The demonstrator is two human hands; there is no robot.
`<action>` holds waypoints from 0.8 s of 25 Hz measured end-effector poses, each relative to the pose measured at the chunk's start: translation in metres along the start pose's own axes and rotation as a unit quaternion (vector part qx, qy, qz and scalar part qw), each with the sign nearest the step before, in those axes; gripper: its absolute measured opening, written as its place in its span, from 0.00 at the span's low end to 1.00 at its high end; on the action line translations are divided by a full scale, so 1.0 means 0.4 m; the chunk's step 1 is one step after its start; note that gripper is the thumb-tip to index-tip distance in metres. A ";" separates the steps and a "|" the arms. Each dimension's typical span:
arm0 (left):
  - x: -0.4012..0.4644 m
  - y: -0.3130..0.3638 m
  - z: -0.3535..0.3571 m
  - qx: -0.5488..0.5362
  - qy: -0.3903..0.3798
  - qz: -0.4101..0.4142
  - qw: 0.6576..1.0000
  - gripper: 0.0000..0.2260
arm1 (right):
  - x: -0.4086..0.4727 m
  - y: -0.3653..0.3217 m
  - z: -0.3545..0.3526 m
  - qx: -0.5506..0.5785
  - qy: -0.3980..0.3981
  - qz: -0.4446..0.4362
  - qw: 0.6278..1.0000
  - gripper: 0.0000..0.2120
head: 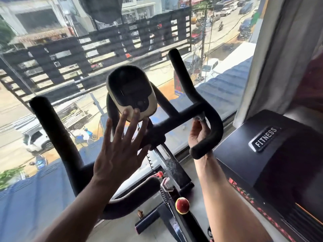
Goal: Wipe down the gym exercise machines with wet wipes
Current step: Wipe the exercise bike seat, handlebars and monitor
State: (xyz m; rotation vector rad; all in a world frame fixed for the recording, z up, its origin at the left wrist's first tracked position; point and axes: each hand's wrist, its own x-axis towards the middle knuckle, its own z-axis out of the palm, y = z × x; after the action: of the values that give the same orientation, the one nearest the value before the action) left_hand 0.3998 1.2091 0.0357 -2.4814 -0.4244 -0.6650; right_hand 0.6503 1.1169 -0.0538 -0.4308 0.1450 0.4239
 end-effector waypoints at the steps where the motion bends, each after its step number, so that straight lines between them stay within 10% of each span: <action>1: 0.002 0.001 0.005 0.005 0.002 0.006 1.000 0.31 | 0.006 0.004 0.001 0.006 -0.018 0.003 1.000 0.14; 11: -0.005 0.006 0.016 0.033 -0.022 -0.007 0.999 0.31 | -0.123 0.096 -0.020 -0.228 -0.220 0.161 0.935 0.06; 20: -0.001 0.002 0.028 0.021 -0.017 -0.009 1.000 0.32 | -0.018 0.051 -0.030 -0.025 -0.228 0.158 0.960 0.11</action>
State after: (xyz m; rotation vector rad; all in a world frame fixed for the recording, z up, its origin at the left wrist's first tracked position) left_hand 0.4039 1.2148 0.0270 -2.4551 -0.4699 -0.6150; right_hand 0.6345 1.1257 -0.0703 -0.3502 -0.2497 0.8315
